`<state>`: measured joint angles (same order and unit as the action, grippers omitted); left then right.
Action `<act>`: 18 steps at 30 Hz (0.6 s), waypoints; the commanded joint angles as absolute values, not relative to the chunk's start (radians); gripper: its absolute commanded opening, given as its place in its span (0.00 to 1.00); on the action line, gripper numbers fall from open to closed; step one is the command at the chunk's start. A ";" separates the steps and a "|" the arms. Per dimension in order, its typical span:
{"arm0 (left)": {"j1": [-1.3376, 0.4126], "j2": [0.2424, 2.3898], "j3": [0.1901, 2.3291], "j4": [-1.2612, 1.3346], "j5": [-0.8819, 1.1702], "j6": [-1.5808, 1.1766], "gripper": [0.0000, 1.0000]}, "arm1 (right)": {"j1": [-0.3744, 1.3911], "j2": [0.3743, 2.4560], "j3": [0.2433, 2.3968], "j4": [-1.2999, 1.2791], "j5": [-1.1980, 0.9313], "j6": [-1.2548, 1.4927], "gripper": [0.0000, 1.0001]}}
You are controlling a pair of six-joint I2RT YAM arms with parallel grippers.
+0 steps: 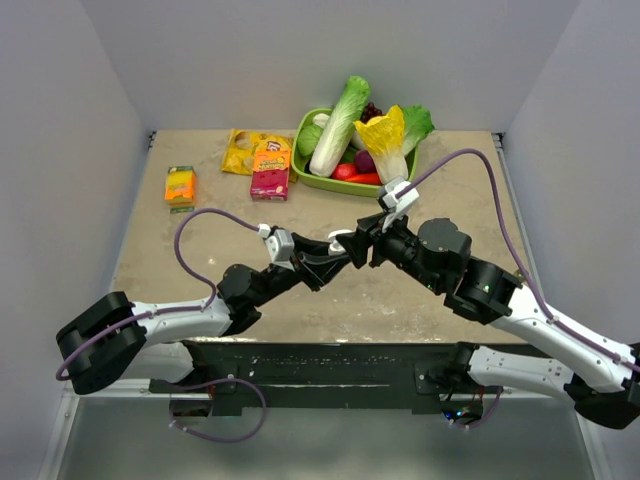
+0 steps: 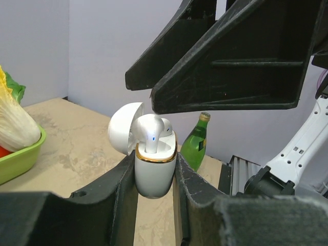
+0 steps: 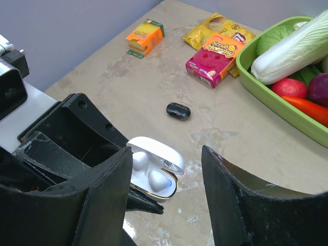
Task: Insert the wireless bluetooth earbuds into the charging case
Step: Place the earbud in the charging case.
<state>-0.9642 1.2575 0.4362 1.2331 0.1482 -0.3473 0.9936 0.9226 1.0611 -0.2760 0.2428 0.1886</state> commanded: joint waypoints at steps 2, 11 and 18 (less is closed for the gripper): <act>-0.966 1.247 0.428 1.312 0.164 -0.318 0.00 | 0.992 0.911 1.091 -0.252 0.273 0.173 0.60; -0.966 1.238 0.422 1.333 0.166 -0.308 0.00 | 0.994 0.920 1.068 -0.270 0.262 0.184 0.58; -0.966 1.229 0.413 1.351 0.169 -0.295 0.00 | 0.992 0.925 1.055 -0.285 0.262 0.190 0.57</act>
